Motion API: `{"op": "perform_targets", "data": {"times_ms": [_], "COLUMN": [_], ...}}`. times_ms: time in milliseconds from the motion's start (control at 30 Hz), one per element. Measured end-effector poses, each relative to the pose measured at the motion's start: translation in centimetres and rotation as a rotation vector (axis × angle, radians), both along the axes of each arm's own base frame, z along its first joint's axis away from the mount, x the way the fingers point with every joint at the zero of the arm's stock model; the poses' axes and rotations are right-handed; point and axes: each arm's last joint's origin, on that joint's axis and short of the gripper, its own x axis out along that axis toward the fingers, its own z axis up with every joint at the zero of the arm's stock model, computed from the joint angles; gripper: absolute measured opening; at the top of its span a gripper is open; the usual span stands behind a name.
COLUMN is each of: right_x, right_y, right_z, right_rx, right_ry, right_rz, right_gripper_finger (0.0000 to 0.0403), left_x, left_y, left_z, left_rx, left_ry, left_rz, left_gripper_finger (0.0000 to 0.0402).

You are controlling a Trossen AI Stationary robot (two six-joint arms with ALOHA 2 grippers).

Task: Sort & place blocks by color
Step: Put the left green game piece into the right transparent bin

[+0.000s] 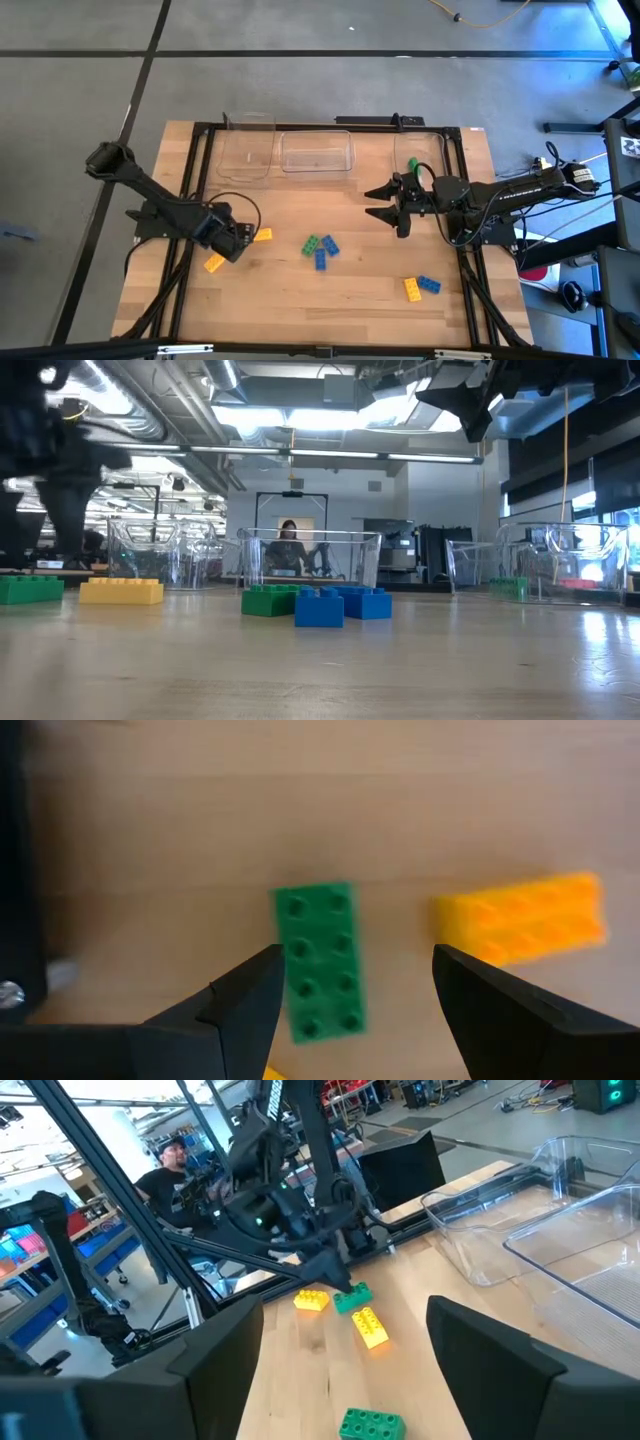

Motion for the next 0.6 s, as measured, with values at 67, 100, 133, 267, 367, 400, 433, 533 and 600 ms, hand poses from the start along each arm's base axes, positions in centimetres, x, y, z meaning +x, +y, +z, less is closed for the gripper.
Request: {"op": "perform_targets", "data": {"times_ms": [67,100,133,267,367,400,433,533,600], "right_x": [0.0,0.0,0.0,0.0,0.0,0.0,0.0,0.0,0.0], "right_y": [0.0,0.0,0.0,0.0,0.0,0.0,0.0,0.0,0.0], "right_z": [0.0,0.0,0.0,0.0,0.0,0.0,0.0,0.0,0.0], "right_rx": [0.000,0.003,0.003,0.003,0.003,0.003,0.003,0.003,0.003], "right_ry": [0.000,0.000,0.000,0.000,0.000,0.000,0.000,0.000,0.000], "right_rz": [0.000,0.000,0.000,0.000,0.000,0.000,0.000,0.000,-0.001], "right_gripper_finger": [0.0284,0.0284,0.0284,0.0284,0.0284,0.0284,0.0284,0.0284,0.0284], "left_x": [-0.3,-0.5,-0.6,-0.6,-0.5,-0.5,-0.4,-0.5,-0.6], "left_y": [0.0,0.0,0.1,0.0,0.0,0.0,-0.1,-0.1,-0.1], "left_z": [-0.4,-0.7,-0.8,-1.1,-1.4,-1.6,-1.8,-2.8,-3.1], "left_rx": [-0.017,-0.021,-0.023,-0.032,-0.050,-0.057,-0.063,-0.075,-0.087], "left_ry": [0.021,0.031,0.036,0.022,0.004,-0.007,-0.017,-0.007,0.020], "left_rz": [0.011,0.013,0.015,0.016,0.015,0.014,0.014,0.014,0.012], "left_gripper_finger": [0.0247,0.0247,0.0247,0.0247,0.0247,0.0247,0.0247,0.0247,0.0247]}}
